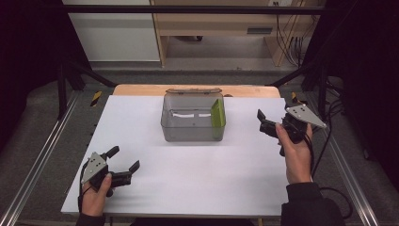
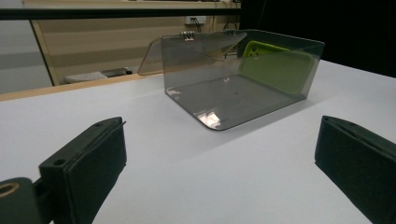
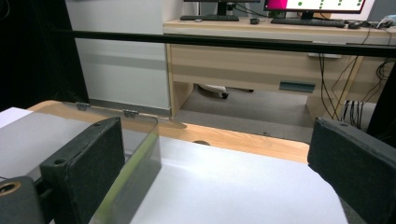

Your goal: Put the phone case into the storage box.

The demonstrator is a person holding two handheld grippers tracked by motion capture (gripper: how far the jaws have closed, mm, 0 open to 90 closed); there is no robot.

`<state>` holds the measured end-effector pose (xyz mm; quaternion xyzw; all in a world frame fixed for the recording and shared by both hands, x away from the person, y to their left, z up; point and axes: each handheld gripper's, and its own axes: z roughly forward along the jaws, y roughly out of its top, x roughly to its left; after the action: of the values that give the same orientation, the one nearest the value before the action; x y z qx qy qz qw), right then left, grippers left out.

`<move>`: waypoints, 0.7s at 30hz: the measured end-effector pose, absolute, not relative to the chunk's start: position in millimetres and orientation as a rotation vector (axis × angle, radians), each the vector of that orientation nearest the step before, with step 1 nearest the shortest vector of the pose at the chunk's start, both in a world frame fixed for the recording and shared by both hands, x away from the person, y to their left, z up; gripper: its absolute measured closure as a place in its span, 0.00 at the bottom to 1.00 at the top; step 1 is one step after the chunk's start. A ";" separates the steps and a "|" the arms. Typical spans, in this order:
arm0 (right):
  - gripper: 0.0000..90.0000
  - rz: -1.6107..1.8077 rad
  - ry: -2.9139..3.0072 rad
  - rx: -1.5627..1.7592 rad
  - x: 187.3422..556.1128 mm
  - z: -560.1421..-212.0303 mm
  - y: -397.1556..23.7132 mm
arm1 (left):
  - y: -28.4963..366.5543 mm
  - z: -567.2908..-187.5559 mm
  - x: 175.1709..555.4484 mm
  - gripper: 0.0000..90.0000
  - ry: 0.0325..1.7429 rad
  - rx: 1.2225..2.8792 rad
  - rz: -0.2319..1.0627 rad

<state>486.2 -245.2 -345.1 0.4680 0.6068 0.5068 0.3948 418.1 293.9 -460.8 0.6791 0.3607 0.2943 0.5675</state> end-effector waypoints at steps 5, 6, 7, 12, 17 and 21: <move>0.04 1.274 1.545 1.178 480.3 -350.3 -255.6 | 297.6 -460.1 417.0 0.02 0.855 1.591 0.699; 0.04 1.273 1.545 1.176 479.1 -351.4 -257.7 | 298.2 -460.2 416.6 0.02 0.855 1.594 0.699; 0.04 1.275 1.542 1.180 477.8 -352.3 -259.6 | 299.0 -460.3 416.0 0.02 0.855 1.595 0.701; 0.03 1.277 1.532 1.195 473.1 -357.1 -269.8 | 304.1 -459.7 413.8 0.02 0.854 1.580 0.705; 0.03 1.283 1.530 1.202 469.7 -363.2 -277.5 | 307.6 -459.7 411.9 0.03 0.864 1.574 0.710; 0.03 1.290 1.529 1.199 467.5 -367.6 -280.8 | 308.0 -460.9 410.6 0.02 0.865 1.576 0.708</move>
<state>467.5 -280.8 -367.6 0.4727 0.6024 0.5086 0.3936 410.6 308.0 -460.9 0.6710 0.3683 0.3016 0.5684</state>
